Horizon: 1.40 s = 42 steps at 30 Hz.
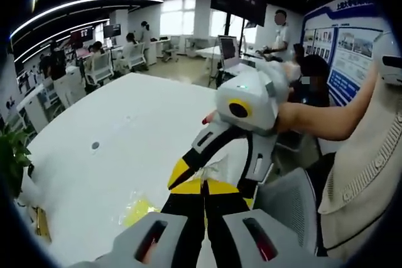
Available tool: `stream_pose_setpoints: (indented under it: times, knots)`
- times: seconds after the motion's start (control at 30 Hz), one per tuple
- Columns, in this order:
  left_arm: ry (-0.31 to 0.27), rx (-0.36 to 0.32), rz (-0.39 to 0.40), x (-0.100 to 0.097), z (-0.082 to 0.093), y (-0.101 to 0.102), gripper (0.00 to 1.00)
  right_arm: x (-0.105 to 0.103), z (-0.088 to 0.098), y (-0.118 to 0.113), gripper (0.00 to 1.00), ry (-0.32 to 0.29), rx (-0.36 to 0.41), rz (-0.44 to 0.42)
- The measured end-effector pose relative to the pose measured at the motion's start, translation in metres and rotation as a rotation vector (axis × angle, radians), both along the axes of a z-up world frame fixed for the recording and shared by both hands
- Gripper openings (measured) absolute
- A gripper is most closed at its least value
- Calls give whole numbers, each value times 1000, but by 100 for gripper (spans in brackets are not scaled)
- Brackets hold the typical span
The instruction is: Compare the silicone blocks by pressing each to a similar depth, holding the contact briefly, and releasing to observe deformation and rebound differences across the visible hardness samples.
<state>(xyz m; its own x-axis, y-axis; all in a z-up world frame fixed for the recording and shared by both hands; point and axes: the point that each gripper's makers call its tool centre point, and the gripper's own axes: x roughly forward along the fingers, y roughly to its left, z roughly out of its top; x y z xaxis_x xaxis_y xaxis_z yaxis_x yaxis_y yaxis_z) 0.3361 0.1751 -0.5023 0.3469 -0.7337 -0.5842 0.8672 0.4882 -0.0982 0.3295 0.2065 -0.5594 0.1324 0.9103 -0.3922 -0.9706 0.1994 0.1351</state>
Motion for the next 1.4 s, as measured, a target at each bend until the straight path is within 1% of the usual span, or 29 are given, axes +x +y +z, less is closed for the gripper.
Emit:
stream_pose_setpoints:
  times: [0.17, 0.33, 0.4, 0.43, 0.5, 0.53, 0.6, 0.67, 0.73, 0.8, 0.83, 0.87, 0.97, 1.03, 1.13, 1.17, 1.27, 1.4]
  knots:
    - [18, -7, 1, 3, -3, -5, 0, -2, 8, -15, 56, 12, 26, -43]
    - [27, -10, -10, 5, -6, -11, 0, 1, 16, -42, 63, 5, 59, -135]
    - [35, -12, -12, 7, -9, -13, 0, 2, 20, -54, 66, 5, 85, -179]
    - [35, -14, -12, 8, -10, -14, 0, 2, 21, -56, 68, 3, 92, -187]
    - [44, -23, -11, 9, -12, -16, 0, 2, 26, -63, 69, 2, 127, -219]
    - [46, -27, -8, 10, -13, -17, 0, 3, 32, -67, 69, 16, 170, -240]
    - [58, -38, -5, 12, -17, -19, 0, 4, 40, -74, 70, 18, 225, -276]
    - [66, -44, -5, 15, -21, -22, 0, 3, 47, -79, 71, 33, 276, -295]
    - [73, -51, -2, 17, -25, -24, 0, 2, 54, -85, 73, 67, 341, -319]
    - [83, -61, 0, 20, -29, -26, 0, -6, 59, -90, 70, 104, 397, -309]
    - [92, -66, 1, 22, -31, -27, 0, -8, 60, -94, 70, 131, 431, -324]
    - [101, -73, 4, 23, -33, -28, 0, -9, 59, -97, 71, 137, 442, -341]
    - [115, -84, 5, 31, -43, -31, 0, -10, 49, -108, 79, 157, 423, -395]
    - [126, -91, 7, 36, -48, -33, 0, -9, 40, -118, 82, 147, 393, -439]
    - [126, -93, 15, 45, -55, -36, 0, -10, 35, -128, 83, 142, 374, -475]
    - [138, -106, 14, 46, -55, -39, 0, -12, 34, -132, 82, 147, 369, -486]
    - [143, -140, 18, 56, -58, -48, 0, -14, 29, -141, 82, 147, 354, -517]
    - [169, -169, 15, 67, -66, -59, 0, -15, 23, -150, 81, 165, 359, -556]
